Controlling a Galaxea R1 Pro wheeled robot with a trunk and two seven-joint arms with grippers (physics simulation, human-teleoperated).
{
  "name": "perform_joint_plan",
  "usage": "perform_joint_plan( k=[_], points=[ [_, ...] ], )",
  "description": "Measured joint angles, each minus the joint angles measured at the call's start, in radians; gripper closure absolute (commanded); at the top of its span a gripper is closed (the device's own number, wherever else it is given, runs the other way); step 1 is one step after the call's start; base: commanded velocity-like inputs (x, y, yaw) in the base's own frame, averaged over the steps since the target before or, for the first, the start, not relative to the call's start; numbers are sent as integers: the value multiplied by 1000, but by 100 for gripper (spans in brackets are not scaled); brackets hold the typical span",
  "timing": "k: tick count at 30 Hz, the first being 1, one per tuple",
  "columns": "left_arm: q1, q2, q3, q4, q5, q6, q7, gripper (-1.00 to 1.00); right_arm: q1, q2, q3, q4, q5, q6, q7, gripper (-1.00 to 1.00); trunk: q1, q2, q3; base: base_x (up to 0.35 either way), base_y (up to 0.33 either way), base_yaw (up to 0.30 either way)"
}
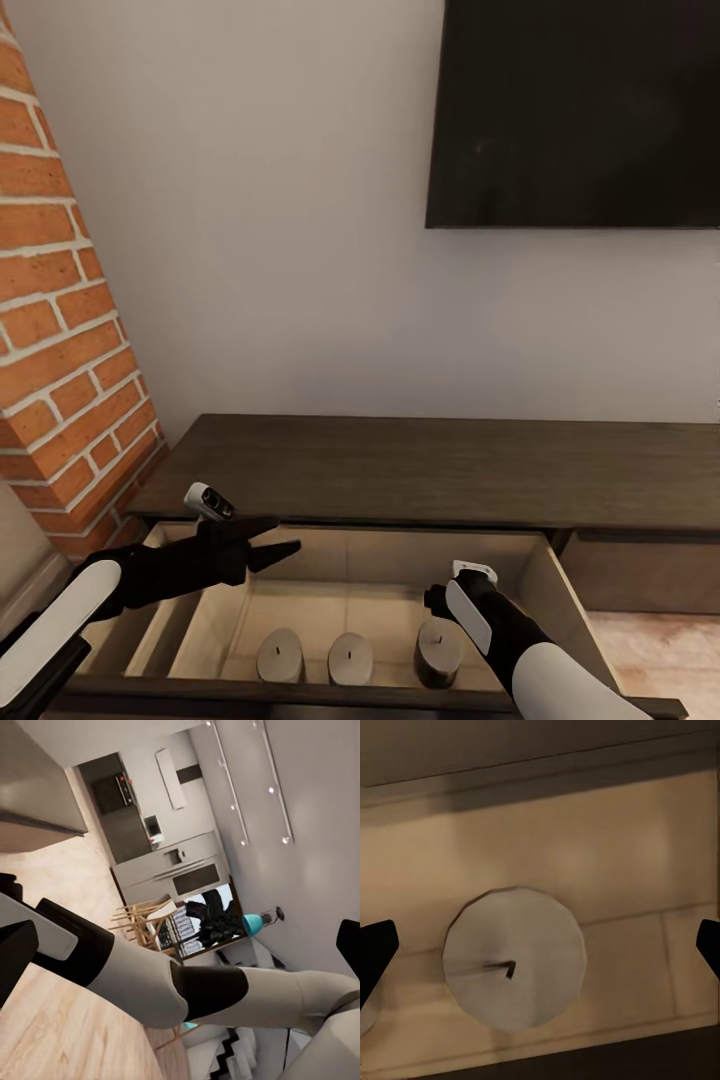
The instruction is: Place each of the two pumpkins and all three candles from the living room inside a cabinet in the living room (use any cabinet), then make sure every cabinet is closed, and position the cauldron so it is next to a table in the living room.
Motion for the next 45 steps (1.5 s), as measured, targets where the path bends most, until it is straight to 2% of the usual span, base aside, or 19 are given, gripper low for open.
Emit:
perform_joint_plan(
  k=[15,42,45],
  points=[
    [0,-1,1,13,0,0,1,-100,0,-1,0,0,0,0,4,-100,-7,4,58,-81,0,0],
    [0,-2,2,31,0,0,1,-100,0,-1,-1,-14,-2,-10,17,-100,-110,193,143,-83,22,0],
    [0,-1,2,31,0,0,1,-100,0,-1,-1,-44,-7,-7,16,-100,-122,214,152,-58,19,0]
  ],
)
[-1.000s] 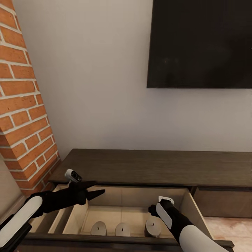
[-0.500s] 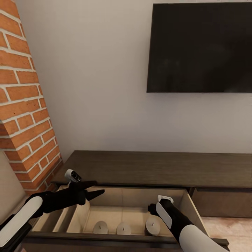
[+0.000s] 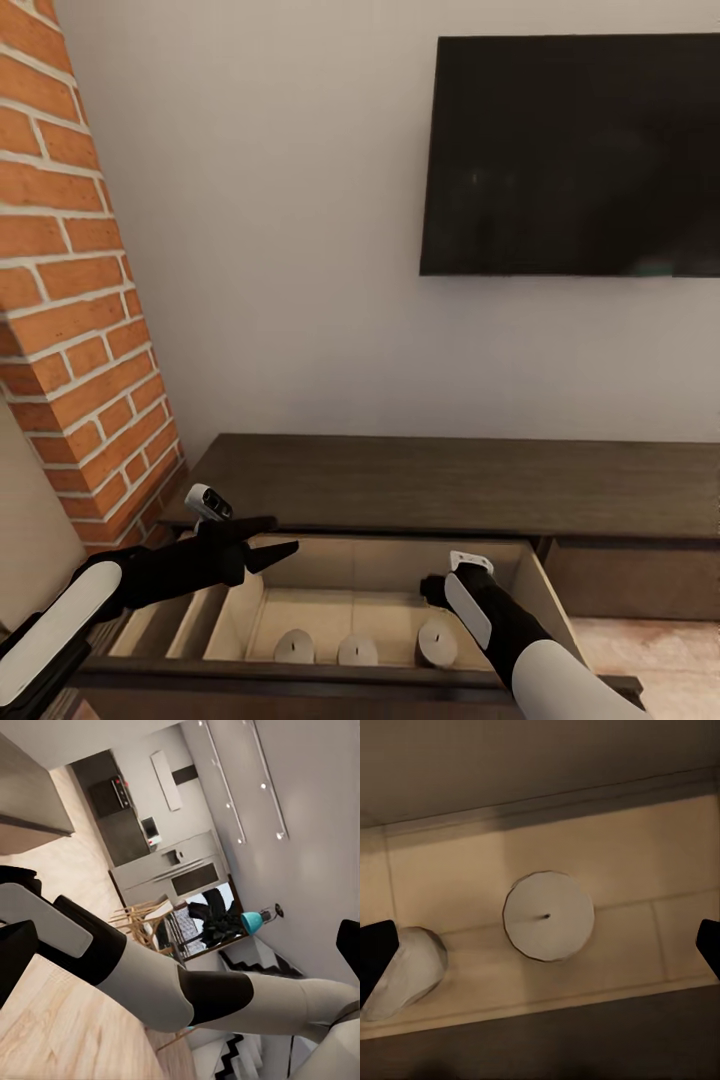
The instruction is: Place each of the two pumpkins and all three candles from the living room inside a cabinet in the living room (use any cabinet), then make sure every cabinet is closed, and position the cauldron so it is next to a table in the living room.
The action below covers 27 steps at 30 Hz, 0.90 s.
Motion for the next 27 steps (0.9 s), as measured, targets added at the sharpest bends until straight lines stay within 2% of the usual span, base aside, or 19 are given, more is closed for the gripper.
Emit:
perform_joint_plan(
  k=[6,12,18,27],
  points=[
    [0,0,0,0,0,0,0,-100,0,-1,1,-6,-4,1,1,-100,-23,42,19,-13,1,0],
    [-1,-1,0,0,0,0,0,-100,0,-1,2,-7,-4,-1,1,-100,-46,84,38,-179,41,0],
    [-1,-1,0,0,0,0,0,-100,0,-1,1,-7,-4,-2,2,-100,-69,126,56,-47,8,-3],
    [-1,-1,0,0,0,0,0,-100,0,-1,0,-7,-6,-3,2,-100,-104,189,91,-3,0,-182]
  ],
)
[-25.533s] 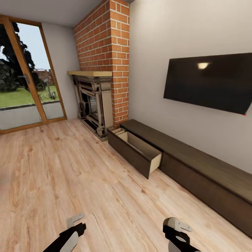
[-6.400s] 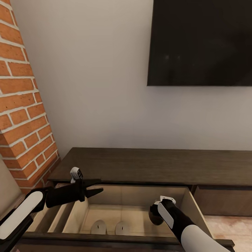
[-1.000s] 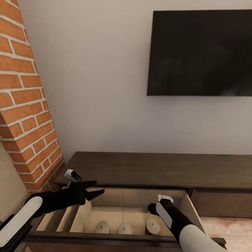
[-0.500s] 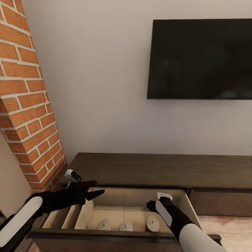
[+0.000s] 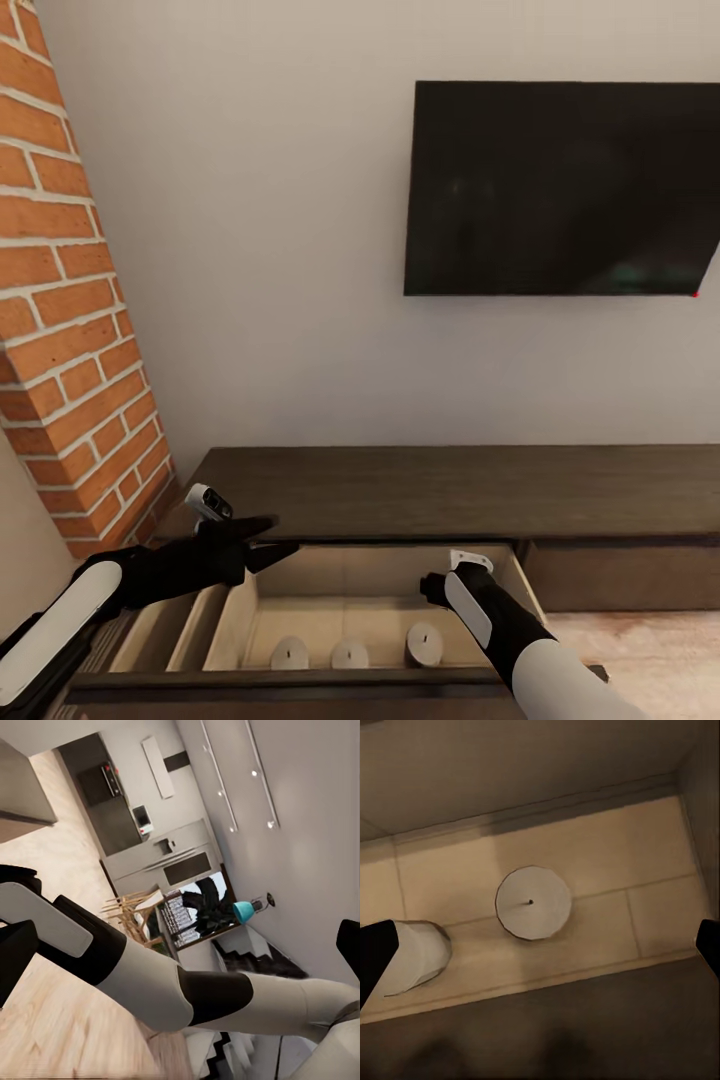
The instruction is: Place each of the two pumpkins and all three candles from the living room inside a cabinet in the living room (use any cabinet), then make sure every cabinet is closed, and position the cauldron so it is next to a table in the living room.
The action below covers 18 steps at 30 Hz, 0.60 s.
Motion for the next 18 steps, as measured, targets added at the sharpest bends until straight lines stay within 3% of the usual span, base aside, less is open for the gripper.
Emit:
perform_joint_plan(
  k=[9,18],
  points=[
    [0,1,0,0,0,0,0,-100,0,0,0,0,0,-1,0,-100,-34,63,37,-29,0,-237],
    [0,0,-2,0,-1,0,1,-100,0,0,-1,0,0,-1,0,-100,-68,126,75,-285,0,-238]
  ],
)
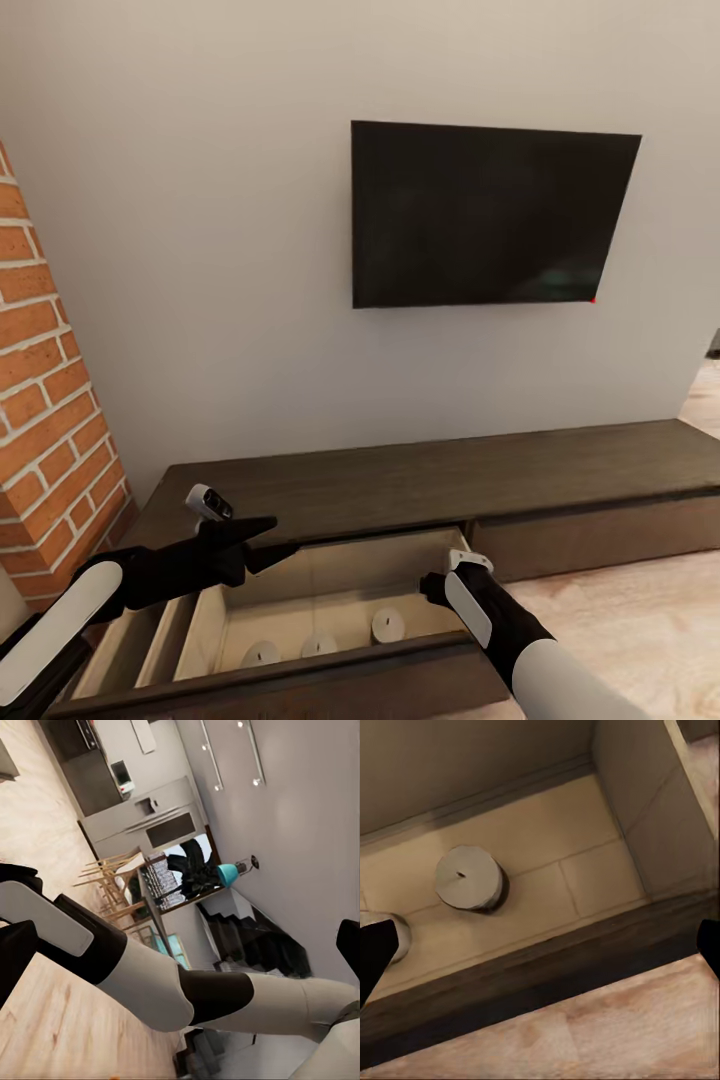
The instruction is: Place each of the two pumpkins and all three candles from the living room inside a cabinet in the living room (use any cabinet), then make sure every cabinet is closed, and position the cauldron so it is next to a table in the living room.
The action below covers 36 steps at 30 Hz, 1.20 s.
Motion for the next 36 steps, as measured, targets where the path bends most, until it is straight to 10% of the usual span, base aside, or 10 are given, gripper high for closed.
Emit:
perform_joint_plan(
  k=[36],
  points=[
    [0,-2,-6,0,-1,-2,2,-100,0,0,-2,2,-2,0,1,-100,-138,252,149,-330,0,-238]
  ],
)
